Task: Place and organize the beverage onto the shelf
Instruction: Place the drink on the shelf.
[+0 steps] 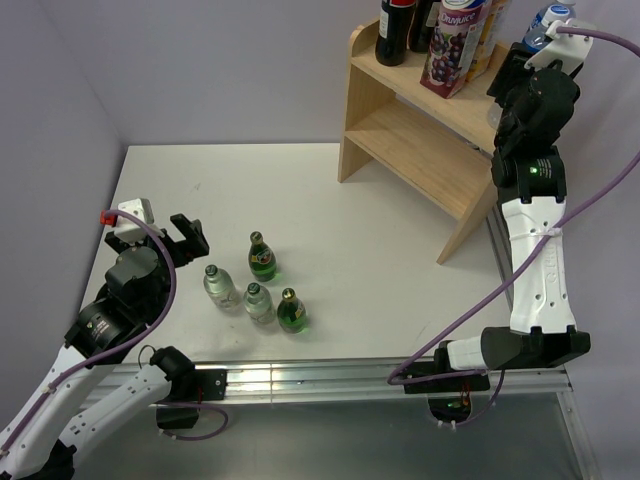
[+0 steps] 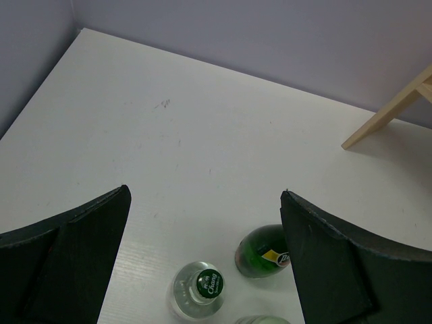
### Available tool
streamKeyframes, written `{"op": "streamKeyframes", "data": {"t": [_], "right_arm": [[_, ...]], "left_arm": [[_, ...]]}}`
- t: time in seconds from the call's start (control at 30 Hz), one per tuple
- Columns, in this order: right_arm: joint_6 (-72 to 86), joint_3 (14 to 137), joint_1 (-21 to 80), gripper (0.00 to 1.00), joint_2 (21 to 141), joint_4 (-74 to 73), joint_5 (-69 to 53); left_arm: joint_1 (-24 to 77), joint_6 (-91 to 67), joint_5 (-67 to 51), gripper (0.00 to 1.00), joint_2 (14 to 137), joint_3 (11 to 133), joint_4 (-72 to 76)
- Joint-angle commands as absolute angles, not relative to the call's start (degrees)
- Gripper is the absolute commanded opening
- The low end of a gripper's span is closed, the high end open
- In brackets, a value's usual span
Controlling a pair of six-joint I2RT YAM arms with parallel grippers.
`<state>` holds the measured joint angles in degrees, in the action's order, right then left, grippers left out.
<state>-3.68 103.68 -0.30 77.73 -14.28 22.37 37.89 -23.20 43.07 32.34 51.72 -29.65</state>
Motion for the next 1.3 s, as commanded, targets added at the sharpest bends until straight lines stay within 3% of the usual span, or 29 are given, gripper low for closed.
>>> {"op": "streamKeyframes", "data": {"t": [0.0,0.3,0.43,0.63,1.07,1.17,1.2,1.27], "right_arm": [[-4.1,103.7,-1.4,0.13,76.9,-9.3,22.8],[-3.3,104.3,-1.4,0.29,77.6,-10.3,20.7],[-2.6,105.0,-1.3,0.47,78.0,-11.9,20.1],[-1.3,102.3,-1.3,0.67,75.8,-10.5,19.5],[-1.6,104.8,-1.4,0.84,75.9,-13.4,20.1],[-1.1,104.2,-1.4,0.90,74.8,-13.4,19.6],[-1.1,104.2,-1.4,0.98,74.5,-13.6,19.5],[-1.0,104.9,-1.3,1.00,74.3,-14.7,18.2]], "left_arm": [[37.7,-22.7,42.2,1.00,32.4,51.2,-27.2],[37.7,-22.5,41.9,0.99,32.5,51.2,-27.1],[37.7,-22.4,41.7,0.99,32.3,51.1,-27.0],[37.6,-22.4,41.8,0.99,32.3,51.0,-26.9],[37.7,-22.3,41.7,0.99,32.3,51.1,-26.9],[37.7,-22.4,41.7,0.99,32.3,51.0,-26.9],[37.7,-22.4,41.7,0.99,32.3,51.1,-26.9],[37.6,-22.4,42.0,1.00,32.3,51.1,-27.0]]}}
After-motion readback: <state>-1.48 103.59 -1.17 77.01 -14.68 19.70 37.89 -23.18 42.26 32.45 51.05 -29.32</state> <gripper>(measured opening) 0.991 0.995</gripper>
